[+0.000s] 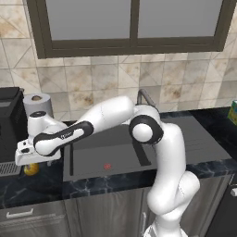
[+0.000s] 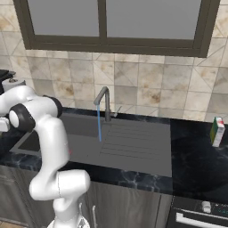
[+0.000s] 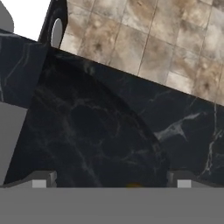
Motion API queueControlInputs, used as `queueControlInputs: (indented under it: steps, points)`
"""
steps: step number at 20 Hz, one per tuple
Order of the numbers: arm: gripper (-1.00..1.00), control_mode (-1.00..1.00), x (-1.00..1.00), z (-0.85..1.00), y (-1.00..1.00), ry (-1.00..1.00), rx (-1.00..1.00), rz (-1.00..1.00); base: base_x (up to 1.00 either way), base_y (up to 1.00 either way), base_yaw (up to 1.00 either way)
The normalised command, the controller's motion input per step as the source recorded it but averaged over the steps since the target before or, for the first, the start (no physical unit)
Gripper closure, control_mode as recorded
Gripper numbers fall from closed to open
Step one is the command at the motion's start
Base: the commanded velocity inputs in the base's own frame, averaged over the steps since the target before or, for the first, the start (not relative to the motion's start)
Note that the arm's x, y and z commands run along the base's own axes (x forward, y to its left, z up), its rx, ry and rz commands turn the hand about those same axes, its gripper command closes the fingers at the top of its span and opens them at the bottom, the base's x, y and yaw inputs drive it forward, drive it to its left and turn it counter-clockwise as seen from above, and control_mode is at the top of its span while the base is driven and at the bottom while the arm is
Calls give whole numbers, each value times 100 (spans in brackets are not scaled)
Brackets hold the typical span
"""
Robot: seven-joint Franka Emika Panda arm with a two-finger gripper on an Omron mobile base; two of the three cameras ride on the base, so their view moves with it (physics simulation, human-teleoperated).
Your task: Turn on the sink faucet. Then move the squash from the counter to the sink. Turn off the sink. Move the vegetable from the sink to the pot next to the stove. Finally move the pot to the rear left burner.
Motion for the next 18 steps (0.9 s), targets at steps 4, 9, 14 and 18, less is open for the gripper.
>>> queueControlInputs:
  steps: [4, 9, 14, 18]
  points:
    - [-100, -100, 15, -16, 14, 0, 0, -5, 0, 0, 0]
    - [-100, -100, 14, -14, 16, 0, 0, -5, 0, 0, 0]
    - [-100, -100, 20, -9, 15, 0, 0, -5, 0, 0, 0]
    - [-100, -100, 19, -9, 10, 0, 0, -4, 0, 0, 0]
